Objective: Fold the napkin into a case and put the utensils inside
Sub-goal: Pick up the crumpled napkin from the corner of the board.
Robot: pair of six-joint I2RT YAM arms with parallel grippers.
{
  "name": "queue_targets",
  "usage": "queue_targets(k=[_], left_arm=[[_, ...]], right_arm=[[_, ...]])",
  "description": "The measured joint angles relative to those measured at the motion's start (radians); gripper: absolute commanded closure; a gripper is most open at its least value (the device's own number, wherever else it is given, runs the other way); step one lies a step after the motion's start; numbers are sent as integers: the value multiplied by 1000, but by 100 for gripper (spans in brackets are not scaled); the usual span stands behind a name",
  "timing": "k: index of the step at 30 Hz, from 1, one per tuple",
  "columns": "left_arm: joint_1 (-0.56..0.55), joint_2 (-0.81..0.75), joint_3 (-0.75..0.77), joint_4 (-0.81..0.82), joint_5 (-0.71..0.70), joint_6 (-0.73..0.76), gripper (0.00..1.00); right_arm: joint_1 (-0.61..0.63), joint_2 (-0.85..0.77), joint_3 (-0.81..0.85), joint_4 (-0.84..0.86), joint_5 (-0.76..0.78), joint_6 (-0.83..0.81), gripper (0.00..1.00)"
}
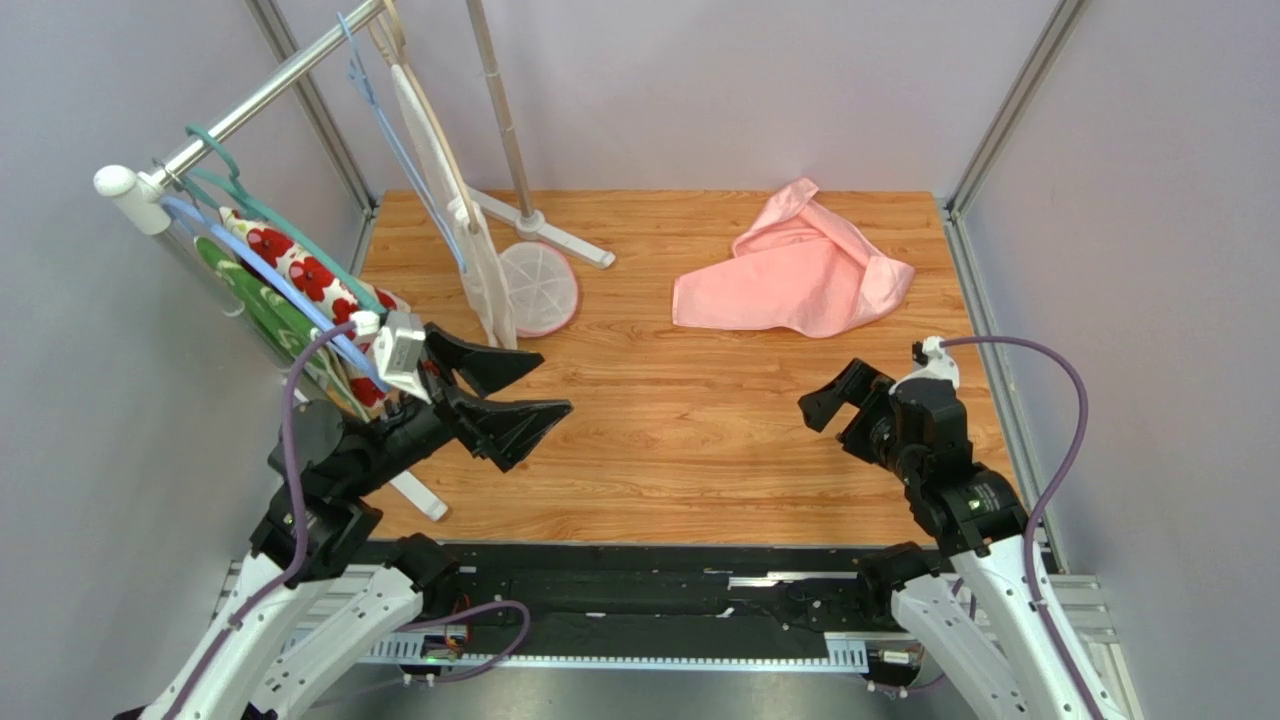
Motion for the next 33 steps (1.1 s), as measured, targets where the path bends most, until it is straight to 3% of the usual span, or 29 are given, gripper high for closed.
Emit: queue_targets(k=[8, 18, 20, 22, 25, 28, 30, 33], left_arm=[[0, 342, 183, -103, 163, 5, 6], [0, 608, 331, -157, 247, 17, 16], [-8, 655, 348, -154, 250, 16, 17], [-23, 701, 362, -156, 232, 19, 19], [-72, 782, 391, -155, 167, 29, 30], [-114, 881, 439, -153, 91, 35, 34], [-131, 985, 509, -156, 26, 35, 41], [-140, 1147, 618, -172, -63, 38, 42]], right_arm=[[-6, 224, 148, -24, 49, -72, 0], [-199, 896, 523, 154, 67, -223, 6], [-220, 1038, 627, 162, 88, -256, 12], [-229, 1160, 723, 163, 109, -286, 15], [-238, 1314, 863, 127, 172, -317, 19], [-254, 1439, 1005, 85, 223, -353, 18], [-268, 1515, 1111, 50, 269, -369, 17], [-283, 1620, 1267, -3, 369, -380, 16]])
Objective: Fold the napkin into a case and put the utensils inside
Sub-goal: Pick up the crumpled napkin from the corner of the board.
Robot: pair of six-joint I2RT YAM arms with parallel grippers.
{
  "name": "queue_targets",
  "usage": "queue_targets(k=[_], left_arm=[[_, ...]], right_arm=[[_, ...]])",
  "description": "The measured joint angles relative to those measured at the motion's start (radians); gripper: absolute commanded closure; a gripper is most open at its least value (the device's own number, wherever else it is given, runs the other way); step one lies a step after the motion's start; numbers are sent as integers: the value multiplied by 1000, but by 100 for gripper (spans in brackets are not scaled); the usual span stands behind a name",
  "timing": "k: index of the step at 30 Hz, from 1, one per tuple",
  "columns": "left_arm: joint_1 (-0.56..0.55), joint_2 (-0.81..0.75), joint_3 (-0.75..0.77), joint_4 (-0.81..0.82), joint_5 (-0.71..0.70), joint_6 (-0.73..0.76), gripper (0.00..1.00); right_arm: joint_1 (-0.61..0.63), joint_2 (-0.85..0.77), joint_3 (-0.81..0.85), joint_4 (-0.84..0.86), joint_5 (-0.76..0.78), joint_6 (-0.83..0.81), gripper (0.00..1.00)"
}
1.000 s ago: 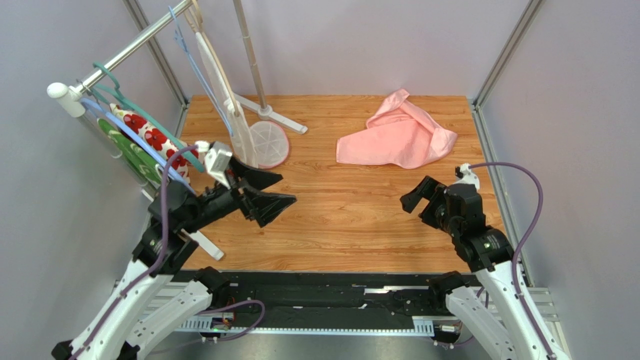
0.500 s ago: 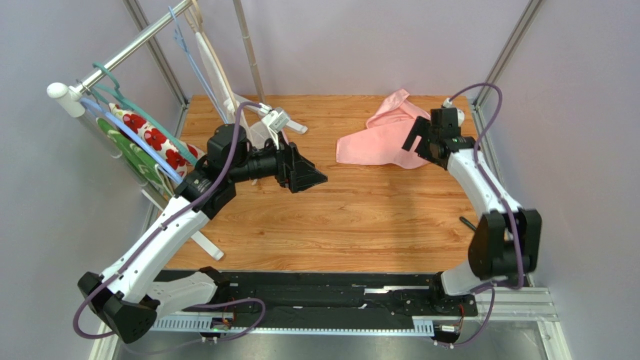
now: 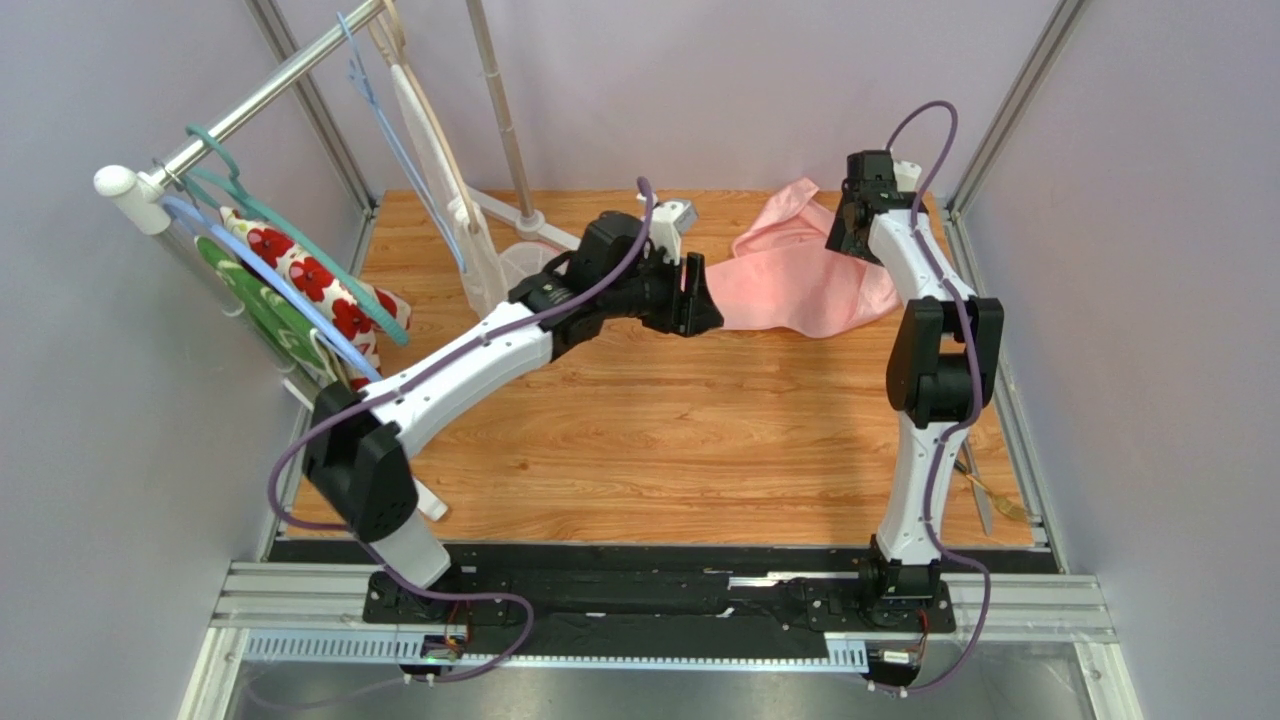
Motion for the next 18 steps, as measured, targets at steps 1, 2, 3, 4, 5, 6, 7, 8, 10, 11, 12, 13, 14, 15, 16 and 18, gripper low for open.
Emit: queue_targets(k=[1, 2, 3, 4, 5, 6, 7, 8, 10, 11, 12, 13, 14, 15, 16, 18], left_arm=[[-2, 51, 26, -3, -34, 0, 42], [-3, 82, 37, -7, -66, 0, 40], [-5, 107, 41, -16, -100, 0, 39], [-6, 129, 44, -29, -131, 0, 38], [-8, 158, 56, -53, -173, -1, 37], [-10, 185, 72, -68, -206, -2, 37], [-11, 208, 90, -85, -235, -3, 36], [-13, 245, 124, -106, -277, -5, 36], [-15, 280, 161, -121, -317, -5, 36], [-16, 301, 185, -130, -339, -6, 36], [-16, 318, 206, -136, -358, -5, 36], [-16, 336, 232, -145, -375, -6, 36], [-16, 349, 249, -150, -388, -6, 36], [-16, 358, 264, -153, -399, -6, 36], [-16, 367, 277, -158, -412, -6, 36], [-16, 376, 289, -166, -430, -9, 36]], right_arm=[[-5, 7, 10, -2, 10, 0, 16], [-9, 33, 51, -34, 39, 1, 15], [-11, 58, 92, -51, 66, 3, 15], [-13, 84, 129, -64, 87, 5, 14], [-14, 106, 163, -73, 103, 5, 14], [-15, 129, 190, -81, 116, 5, 14], [-15, 143, 205, -87, 124, 5, 14], [-15, 161, 224, -97, 131, 5, 14], [-15, 192, 250, -103, 140, 4, 15], [-14, 204, 260, -103, 140, 4, 16], [-14, 216, 270, -106, 141, 4, 18], [-14, 231, 283, -108, 141, 4, 19], [-14, 245, 296, -111, 141, 4, 19], [-14, 260, 311, -113, 141, 3, 21], [-13, 269, 317, -113, 142, 2, 21], [-10, 280, 322, -116, 147, 0, 24]])
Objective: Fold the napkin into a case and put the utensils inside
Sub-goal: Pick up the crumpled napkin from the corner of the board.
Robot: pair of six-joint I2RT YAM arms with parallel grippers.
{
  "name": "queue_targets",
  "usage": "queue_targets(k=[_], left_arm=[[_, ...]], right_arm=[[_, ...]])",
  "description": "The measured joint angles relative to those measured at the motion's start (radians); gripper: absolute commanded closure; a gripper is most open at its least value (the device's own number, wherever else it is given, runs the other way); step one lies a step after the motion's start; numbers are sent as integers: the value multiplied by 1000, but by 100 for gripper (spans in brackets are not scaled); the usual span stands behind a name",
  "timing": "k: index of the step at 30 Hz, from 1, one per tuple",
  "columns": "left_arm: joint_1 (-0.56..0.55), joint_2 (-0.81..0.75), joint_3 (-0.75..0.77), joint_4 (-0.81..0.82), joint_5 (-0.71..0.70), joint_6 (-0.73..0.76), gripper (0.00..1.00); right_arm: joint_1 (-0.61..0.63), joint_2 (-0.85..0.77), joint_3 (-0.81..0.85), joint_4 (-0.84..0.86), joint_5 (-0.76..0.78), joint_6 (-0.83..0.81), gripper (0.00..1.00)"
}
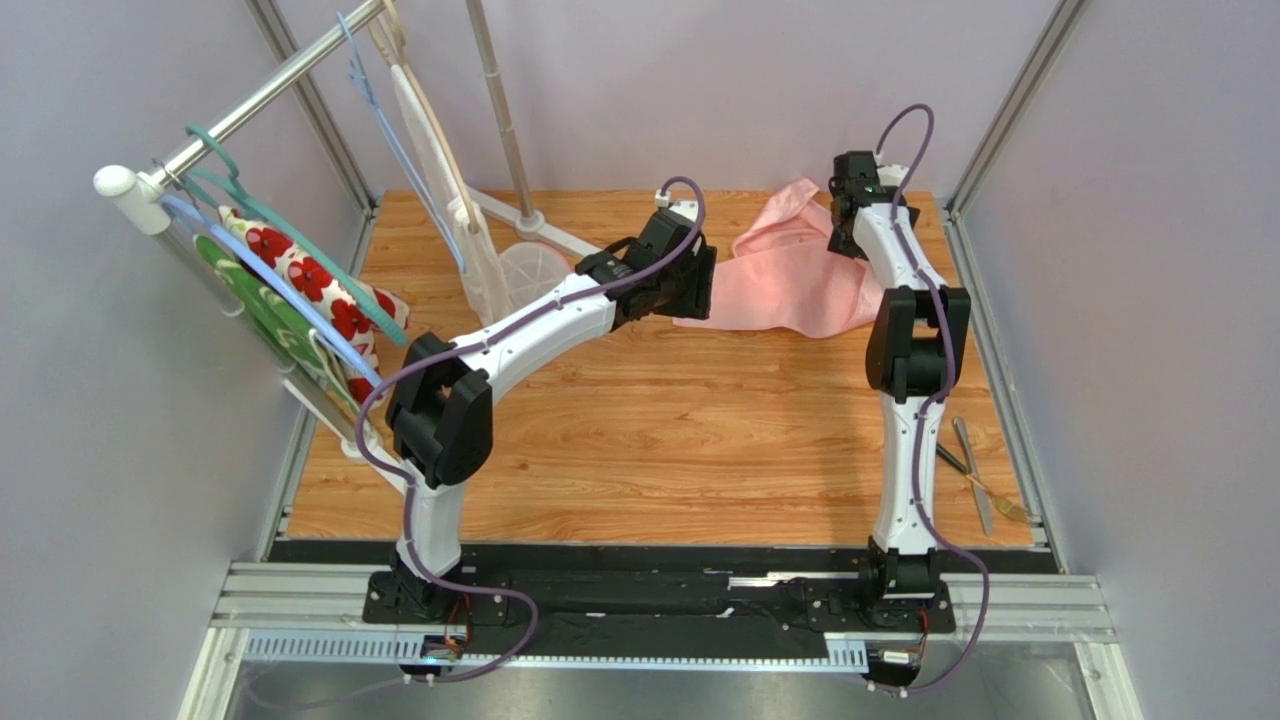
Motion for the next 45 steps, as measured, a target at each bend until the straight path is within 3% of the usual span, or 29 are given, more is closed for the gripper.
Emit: queue_targets(k=[5, 10, 21, 28, 29, 35, 45], left_arm=[[8, 41, 36, -25, -39, -26, 36], [35, 140, 121, -75, -30, -49, 32], [79, 230, 177, -116, -23, -50, 29], [79, 266, 196, -101, 26, -38, 17], [79, 278, 204, -100, 29, -38, 16], [79, 352, 250, -104, 30, -36, 17], [96, 445, 325, -129, 19, -34, 31]], right_arm=[[1, 4, 0, -11, 16, 1, 29], [2, 10, 1, -13, 26, 2, 41], [3, 85, 46, -8, 26, -20, 43], [3, 93, 48, -1, 35, -55, 58], [3, 93, 48, 3, 34, -58, 65], [3, 89, 39, 19, 32, -68, 82], [3, 69, -8, 41, 23, -74, 89]])
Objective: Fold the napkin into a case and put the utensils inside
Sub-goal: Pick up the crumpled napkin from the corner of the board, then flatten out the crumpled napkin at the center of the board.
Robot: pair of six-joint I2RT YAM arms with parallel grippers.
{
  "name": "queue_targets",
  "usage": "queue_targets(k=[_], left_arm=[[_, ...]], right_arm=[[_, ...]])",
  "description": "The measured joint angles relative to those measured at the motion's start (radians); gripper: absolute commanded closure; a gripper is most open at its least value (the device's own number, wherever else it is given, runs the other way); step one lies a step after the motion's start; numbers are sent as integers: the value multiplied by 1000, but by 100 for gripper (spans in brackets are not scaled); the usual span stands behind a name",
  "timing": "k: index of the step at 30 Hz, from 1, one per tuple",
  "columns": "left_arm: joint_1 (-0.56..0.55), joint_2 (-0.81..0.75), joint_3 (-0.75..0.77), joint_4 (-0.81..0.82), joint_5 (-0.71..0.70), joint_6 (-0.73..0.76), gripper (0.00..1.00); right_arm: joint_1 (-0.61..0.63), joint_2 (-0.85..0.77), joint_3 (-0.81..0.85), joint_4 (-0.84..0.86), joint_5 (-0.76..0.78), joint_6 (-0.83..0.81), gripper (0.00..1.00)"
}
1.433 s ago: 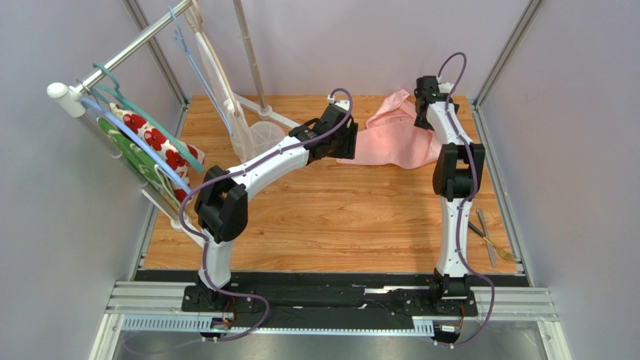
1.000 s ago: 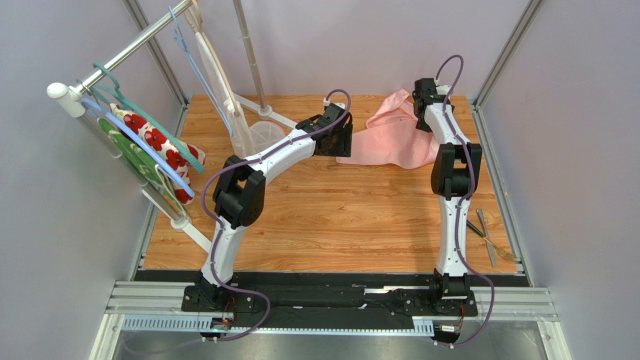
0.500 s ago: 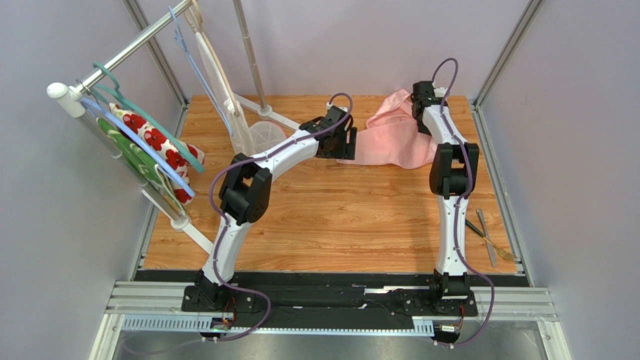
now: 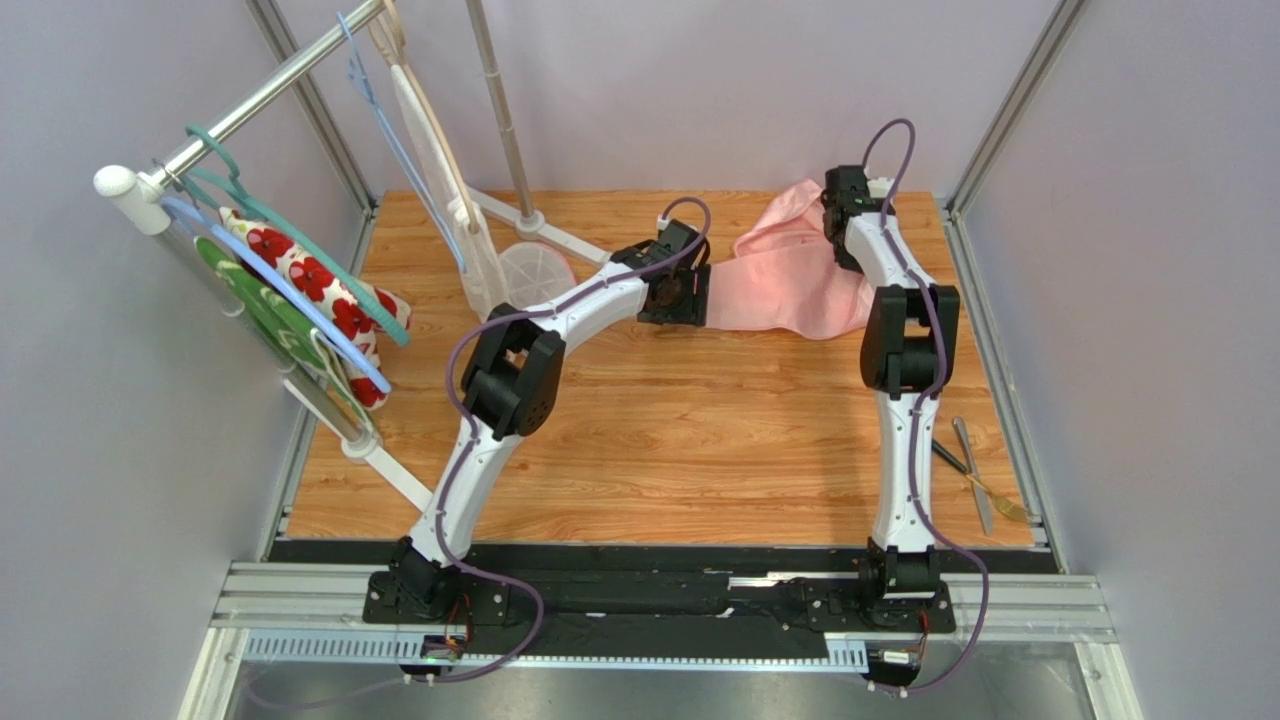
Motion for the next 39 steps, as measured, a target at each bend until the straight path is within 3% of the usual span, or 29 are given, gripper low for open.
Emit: queue_targets(k=[2, 5, 6, 7, 8, 9, 16, 22, 23, 25, 28, 33, 39], left_arm=[[5, 12, 13, -3, 2, 3, 36], [16, 29, 37, 0, 5, 7, 58], [21, 37, 47, 0, 7, 14, 81], [25, 42, 54, 3, 14, 17, 94], [31, 51, 65, 4, 24, 23, 100], [37, 61, 77, 2, 36, 30, 100], [59, 49, 70, 8, 49, 77, 100], [41, -204, -140, 35, 8, 109, 100], [31, -263, -162, 39, -1, 114, 100], [6, -378, -196, 65, -13, 117, 100], [-35, -547, -241, 116, -22, 116, 100], [-73, -695, -373, 175, -23, 105, 100], [-68, -689, -560, 164, 6, 77, 100]], right_arm=[[0, -7, -8, 2, -3, -2, 89], [0, -27, -27, 14, -8, -4, 88], [0, -38, -36, 16, -10, -5, 88], [0, -47, -43, 17, -12, -7, 88], [0, -56, -47, 18, -13, -8, 96], [0, -64, -48, 20, -15, -8, 100], [-2, -155, -98, 23, -27, -16, 100], [-2, -405, -303, 20, -54, -16, 100], [-3, -460, -344, 24, -64, -16, 88], [-3, -542, -395, 23, -79, -11, 82], [-5, -628, -472, 45, -108, 2, 100], [-7, -651, -612, 63, -182, 48, 100], [-7, -634, -761, 67, -224, 99, 100]])
